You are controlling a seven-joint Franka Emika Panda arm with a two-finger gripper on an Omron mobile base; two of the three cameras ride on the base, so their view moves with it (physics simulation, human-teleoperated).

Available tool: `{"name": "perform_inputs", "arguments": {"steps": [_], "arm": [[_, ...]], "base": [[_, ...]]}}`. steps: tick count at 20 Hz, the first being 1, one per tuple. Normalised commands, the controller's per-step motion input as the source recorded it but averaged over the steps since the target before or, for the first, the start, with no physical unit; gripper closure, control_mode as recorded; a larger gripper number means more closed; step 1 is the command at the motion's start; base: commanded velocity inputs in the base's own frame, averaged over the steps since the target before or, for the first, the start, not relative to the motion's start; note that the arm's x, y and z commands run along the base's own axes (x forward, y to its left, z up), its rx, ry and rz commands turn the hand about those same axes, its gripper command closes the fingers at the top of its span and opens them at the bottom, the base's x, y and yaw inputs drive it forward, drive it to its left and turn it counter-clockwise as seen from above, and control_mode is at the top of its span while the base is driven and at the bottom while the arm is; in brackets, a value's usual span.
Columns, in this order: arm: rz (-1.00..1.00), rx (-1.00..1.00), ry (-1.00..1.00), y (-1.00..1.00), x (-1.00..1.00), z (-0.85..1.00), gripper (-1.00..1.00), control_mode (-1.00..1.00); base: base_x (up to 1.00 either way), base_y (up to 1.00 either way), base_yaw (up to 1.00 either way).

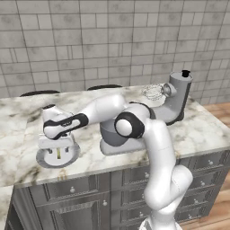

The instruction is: Add butter and sugar cubes to the stand mixer bowl and then turn on the stand mixer to begin making frosting.

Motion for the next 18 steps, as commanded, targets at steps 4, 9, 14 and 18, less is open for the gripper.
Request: {"name": "perform_inputs", "arguments": {"steps": [4,9,14,18], "arm": [[0.02,0.05,0.0,0.02,0.01,-0.33,-1.0,-1.0],[0.0,0.04,0.0,0.03,0.0,-0.31,1.0,-1.0],[0.0,0.02,0.0,0.0,-0.09,-0.03,1.0,-1.0],[0.0,0.01,-0.01,-0.01,-0.25,0.08,1.0,-1.0]], "base": [[0.0,0.0,0.0],[0.0,0.0,0.0],[0.0,0.0,0.0],[0.0,0.0,0.0]]}}
